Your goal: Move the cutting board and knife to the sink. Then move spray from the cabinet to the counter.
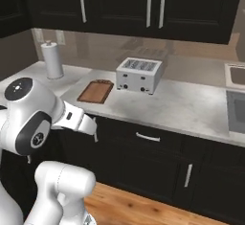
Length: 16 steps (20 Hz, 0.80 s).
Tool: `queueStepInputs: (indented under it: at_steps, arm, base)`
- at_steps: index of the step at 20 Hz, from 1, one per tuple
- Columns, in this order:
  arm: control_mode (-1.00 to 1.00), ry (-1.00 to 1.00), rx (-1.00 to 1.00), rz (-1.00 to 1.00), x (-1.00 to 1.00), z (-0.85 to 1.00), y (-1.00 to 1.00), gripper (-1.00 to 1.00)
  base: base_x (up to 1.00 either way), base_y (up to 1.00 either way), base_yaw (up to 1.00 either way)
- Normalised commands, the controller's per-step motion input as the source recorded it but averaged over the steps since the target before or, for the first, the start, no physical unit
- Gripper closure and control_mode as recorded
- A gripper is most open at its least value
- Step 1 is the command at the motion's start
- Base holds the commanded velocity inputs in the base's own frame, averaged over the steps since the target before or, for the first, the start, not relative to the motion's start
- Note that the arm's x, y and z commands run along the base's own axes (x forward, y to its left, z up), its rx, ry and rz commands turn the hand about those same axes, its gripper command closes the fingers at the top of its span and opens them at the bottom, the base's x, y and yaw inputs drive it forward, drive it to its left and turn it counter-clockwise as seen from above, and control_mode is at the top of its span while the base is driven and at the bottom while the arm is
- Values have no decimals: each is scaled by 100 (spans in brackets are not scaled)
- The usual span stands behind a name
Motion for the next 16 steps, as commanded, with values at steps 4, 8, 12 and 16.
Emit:
queueStepInputs:
  at_steps: [4, 8, 12, 16]
  arm:
    - [100, 0, 0, 0, 0, 0, 0, -100]
    - [100, 0, 0, 0, 0, 0, 0, -100]
    - [100, 0, 0, 0, 0, 0, 0, -100]
    - [100, 0, 0, 0, 0, 0, 0, -100]
  base:
    - [45, -8, 7]
    - [69, -4, 10]
    - [71, 0, 13]
    - [68, 0, 14]
